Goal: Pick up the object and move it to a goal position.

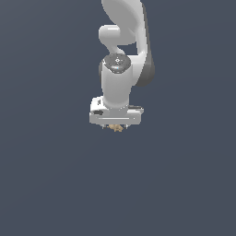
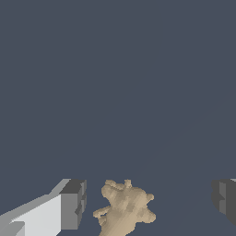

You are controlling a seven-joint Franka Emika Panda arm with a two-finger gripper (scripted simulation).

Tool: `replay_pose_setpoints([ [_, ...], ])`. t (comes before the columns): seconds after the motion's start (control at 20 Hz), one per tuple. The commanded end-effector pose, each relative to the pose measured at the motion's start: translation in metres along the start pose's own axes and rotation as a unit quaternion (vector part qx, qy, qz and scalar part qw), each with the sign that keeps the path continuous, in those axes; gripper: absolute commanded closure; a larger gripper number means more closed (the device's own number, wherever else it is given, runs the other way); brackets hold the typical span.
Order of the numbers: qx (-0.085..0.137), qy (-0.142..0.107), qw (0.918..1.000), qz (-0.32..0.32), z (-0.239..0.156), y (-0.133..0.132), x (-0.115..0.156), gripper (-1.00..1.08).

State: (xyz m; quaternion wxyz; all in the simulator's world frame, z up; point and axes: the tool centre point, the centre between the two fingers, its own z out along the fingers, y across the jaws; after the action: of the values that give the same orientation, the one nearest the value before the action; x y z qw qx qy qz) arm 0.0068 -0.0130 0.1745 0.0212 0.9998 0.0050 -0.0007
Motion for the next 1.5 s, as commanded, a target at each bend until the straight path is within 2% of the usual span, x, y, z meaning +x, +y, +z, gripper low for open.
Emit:
replay_pose_setpoints([
  [0.0, 0.000, 0.000, 1.0000, 0.000, 0.000, 0.000, 0.000, -1.00],
  [0.6, -0.004, -0.006, 0.9999, -0.011, 0.001, -0.004, -0.004, -1.00],
  [1.0, -0.035, -0.035, 0.9958, -0.077, 0.020, -0.015, -0.015, -1.00],
  [1.25, -0.070, -0.070, 0.9836, -0.151, 0.041, -0.025, -0.027, -1.00],
  [1.45, -0.107, -0.105, 0.9622, -0.227, 0.061, -0.034, -0.040, -1.00],
])
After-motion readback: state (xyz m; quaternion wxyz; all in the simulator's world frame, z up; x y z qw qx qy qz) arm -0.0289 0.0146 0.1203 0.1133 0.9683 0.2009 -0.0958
